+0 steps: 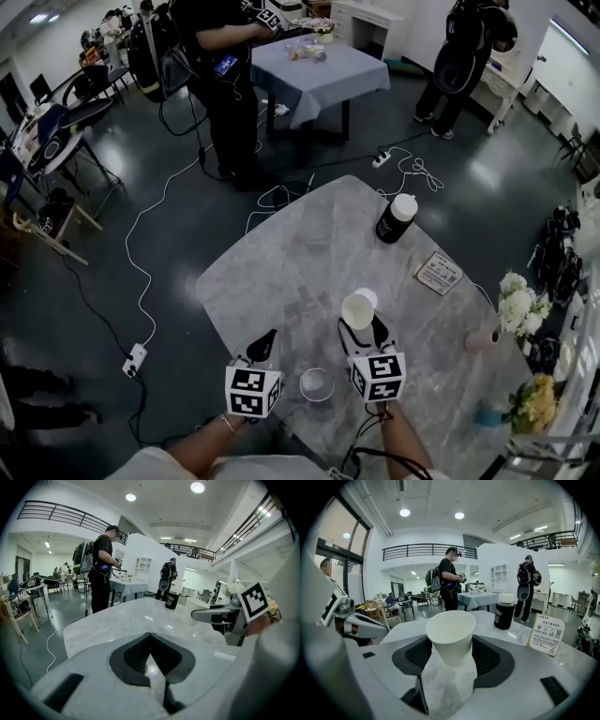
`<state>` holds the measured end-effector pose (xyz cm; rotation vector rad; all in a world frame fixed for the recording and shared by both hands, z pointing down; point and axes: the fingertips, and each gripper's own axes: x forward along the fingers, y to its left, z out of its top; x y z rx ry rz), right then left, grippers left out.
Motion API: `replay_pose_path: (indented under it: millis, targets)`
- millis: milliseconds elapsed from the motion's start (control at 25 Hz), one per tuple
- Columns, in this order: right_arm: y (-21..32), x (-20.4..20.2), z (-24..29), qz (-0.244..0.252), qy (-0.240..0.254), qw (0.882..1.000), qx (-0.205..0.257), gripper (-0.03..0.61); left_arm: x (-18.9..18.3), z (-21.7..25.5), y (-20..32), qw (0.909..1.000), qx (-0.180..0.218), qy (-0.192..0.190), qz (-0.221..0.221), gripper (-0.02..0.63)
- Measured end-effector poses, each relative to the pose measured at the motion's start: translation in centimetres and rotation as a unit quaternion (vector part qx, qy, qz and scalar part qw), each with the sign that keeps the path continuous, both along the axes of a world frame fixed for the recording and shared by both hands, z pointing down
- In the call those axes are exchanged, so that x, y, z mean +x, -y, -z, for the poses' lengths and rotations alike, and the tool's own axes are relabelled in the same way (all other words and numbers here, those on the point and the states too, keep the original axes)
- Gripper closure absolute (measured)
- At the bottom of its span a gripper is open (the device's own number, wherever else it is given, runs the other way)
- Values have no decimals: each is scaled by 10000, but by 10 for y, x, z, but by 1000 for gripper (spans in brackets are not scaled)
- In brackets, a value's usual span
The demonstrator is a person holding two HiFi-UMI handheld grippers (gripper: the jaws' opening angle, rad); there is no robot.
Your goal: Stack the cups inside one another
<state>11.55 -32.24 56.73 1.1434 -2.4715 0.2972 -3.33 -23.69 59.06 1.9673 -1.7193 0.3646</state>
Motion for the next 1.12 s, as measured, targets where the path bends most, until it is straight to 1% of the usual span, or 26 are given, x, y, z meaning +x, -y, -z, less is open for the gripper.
replay_pose_path:
  millis: [240, 520, 840, 960, 1120]
  targets:
    - [-27, 10, 21, -97, 20, 9998, 160, 336, 9, 16, -17, 9997, 214, -10, -115, 611]
    - [-65, 16, 35, -190, 85, 9995, 230, 336, 15, 32, -41, 9988, 411, 19, -249, 611]
    - [-95, 23, 44, -469, 235, 9985, 155, 336, 13, 50, -58, 9977, 544, 40, -402, 611]
    - [-105, 25, 48, -600, 231, 9978, 143, 336, 14, 54, -60, 9969, 589, -21, -528, 611]
    - [-118, 26, 51, -838, 253, 9961, 144, 336, 20, 52, -61, 9945, 584, -88, -864, 611]
